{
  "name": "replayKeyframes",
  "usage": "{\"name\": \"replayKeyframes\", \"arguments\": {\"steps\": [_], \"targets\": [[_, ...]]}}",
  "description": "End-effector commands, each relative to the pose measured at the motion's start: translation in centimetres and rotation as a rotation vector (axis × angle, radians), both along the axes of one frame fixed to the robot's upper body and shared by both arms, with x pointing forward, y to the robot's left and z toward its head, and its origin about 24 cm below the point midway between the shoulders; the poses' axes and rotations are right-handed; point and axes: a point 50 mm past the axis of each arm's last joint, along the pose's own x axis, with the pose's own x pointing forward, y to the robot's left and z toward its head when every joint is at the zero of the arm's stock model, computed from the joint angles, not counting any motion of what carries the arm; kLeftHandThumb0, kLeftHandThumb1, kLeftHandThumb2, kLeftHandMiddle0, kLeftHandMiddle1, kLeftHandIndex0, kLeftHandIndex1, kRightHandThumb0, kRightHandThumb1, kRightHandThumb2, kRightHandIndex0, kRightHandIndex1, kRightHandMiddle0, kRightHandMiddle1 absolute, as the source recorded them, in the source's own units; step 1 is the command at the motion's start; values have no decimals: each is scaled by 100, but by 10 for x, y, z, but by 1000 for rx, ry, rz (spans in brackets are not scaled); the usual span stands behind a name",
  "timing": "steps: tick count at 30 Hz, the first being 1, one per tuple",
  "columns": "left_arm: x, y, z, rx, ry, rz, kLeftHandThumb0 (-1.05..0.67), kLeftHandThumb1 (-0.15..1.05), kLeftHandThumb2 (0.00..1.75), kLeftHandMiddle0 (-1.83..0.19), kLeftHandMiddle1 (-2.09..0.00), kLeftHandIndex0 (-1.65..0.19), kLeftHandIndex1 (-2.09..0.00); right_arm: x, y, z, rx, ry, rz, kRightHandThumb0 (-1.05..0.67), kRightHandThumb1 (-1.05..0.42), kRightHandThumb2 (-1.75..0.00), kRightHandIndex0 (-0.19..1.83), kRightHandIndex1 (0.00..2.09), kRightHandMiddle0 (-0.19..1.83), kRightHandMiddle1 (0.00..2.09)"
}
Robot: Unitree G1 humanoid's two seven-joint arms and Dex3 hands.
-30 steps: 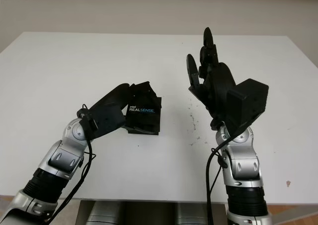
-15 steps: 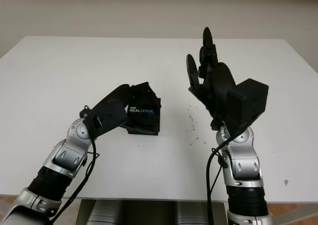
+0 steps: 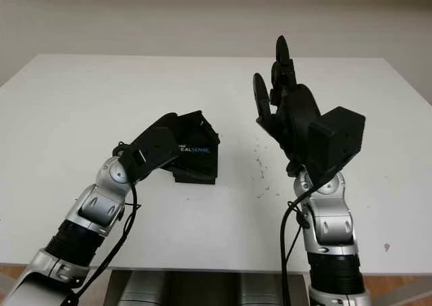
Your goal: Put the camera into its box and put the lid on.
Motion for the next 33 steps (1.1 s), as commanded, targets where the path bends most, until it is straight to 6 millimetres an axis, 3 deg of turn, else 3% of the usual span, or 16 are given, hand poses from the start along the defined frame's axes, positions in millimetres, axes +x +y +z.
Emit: {"name": "replayKeyframes", "arguments": {"steps": [1,3,8,20,33], "targets": [[-10,9,-34,52,107,19,-14,91,5,-20,-80,-9,-95,0,0,9,-6,-39,3,-69,-105,-61,-19,0,-19,0],[-10,9,-33,93,85,-1,-18,91,5,-24,-41,-13,-62,0,-1,8,2,-36,5,-69,-105,-61,-19,0,-19,0],[-9,12,-28,203,88,-69,-26,92,5,-25,-10,-20,-34,0,-2,9,1,-42,4,-67,-105,-61,-19,0,-19,0],[-3,19,-10,229,90,-119,-31,91,5,-20,-5,-16,-22,1,-1,8,-7,-43,5,-68,-105,-62,-19,0,-19,0],[10,28,5,159,49,-25,-37,98,6,-19,-7,-20,-14,0,-2,8,-12,-40,4,-67,-105,-62,-19,0,-19,0]]}}
